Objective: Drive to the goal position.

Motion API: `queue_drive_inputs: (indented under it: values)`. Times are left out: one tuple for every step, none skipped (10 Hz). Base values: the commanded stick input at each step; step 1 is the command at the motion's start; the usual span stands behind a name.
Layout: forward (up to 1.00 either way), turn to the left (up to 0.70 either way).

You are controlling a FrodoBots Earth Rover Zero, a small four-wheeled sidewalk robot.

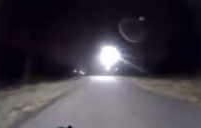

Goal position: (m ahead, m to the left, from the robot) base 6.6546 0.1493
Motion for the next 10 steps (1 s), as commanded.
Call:
queue_drive_inputs:
  values:
    - [1.0, -0.02]
    - [1.0, -0.01]
    - [1.0, 0.0]
    - [1.0, 0.0]
    - [1.0, 0.0]
    - [1.0, 0.0]
    - [1.0, 0.0]
    - [1.0, 0.0]
    - [1.0, 0.0]
    - [1.0, 0.0]
